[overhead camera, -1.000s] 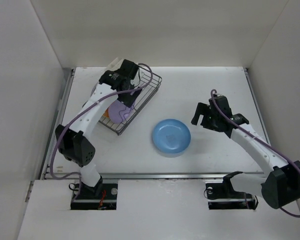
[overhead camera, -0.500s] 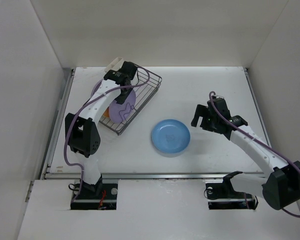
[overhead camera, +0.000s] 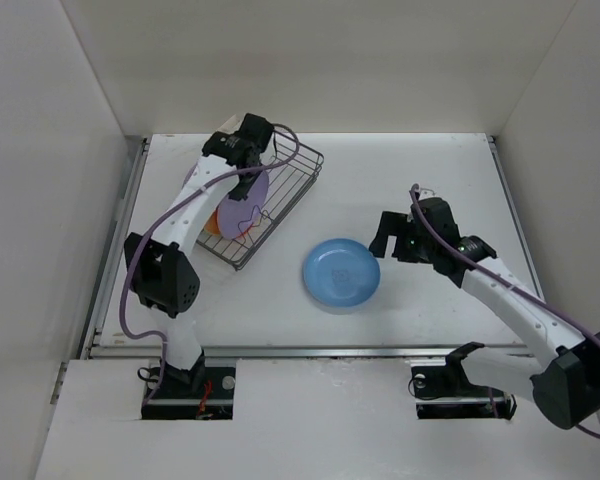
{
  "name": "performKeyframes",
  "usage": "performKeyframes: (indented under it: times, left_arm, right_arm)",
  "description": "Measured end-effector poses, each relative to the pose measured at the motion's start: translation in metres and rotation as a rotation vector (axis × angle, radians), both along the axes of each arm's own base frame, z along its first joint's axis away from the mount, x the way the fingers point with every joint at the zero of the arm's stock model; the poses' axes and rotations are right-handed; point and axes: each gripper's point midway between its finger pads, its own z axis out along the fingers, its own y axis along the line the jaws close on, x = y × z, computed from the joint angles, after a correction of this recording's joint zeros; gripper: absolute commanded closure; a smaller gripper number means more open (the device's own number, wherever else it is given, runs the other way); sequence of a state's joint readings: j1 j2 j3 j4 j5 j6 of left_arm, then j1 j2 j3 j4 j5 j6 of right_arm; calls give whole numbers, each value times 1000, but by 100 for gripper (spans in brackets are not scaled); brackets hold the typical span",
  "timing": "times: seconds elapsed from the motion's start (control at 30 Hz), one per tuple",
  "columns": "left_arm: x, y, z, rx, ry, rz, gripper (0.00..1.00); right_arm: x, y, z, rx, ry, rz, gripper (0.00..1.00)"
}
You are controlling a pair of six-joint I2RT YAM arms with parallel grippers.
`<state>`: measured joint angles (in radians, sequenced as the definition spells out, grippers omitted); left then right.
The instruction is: Unload the plates from the dish rack
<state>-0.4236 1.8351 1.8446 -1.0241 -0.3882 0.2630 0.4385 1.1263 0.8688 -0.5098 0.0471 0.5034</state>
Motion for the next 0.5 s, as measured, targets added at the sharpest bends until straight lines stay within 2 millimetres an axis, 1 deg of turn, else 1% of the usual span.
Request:
performKeyframes:
  times: [0.17,0.27,0.33,0.4,0.5]
  left_arm:
    - [0,-1,46,-43,-94,-3,100]
    - [-6,-4,75,-90,-155,-14,100]
    - [-14,-9,92,-125,-186,-34,100]
    - [-24,-14,105,-174,-202,-60,100]
    - [-46,-28,120,-283,-193,-129,100]
  right_arm:
    - [-8,22,14,28,-47,121,1]
    - [-12,37,29,59,-84,197,1]
    - [-14,48,44,92,-128,244,1]
    - [-17,57,62,134,-181,288,1]
    - [-21,65,96,208,-293,334,1]
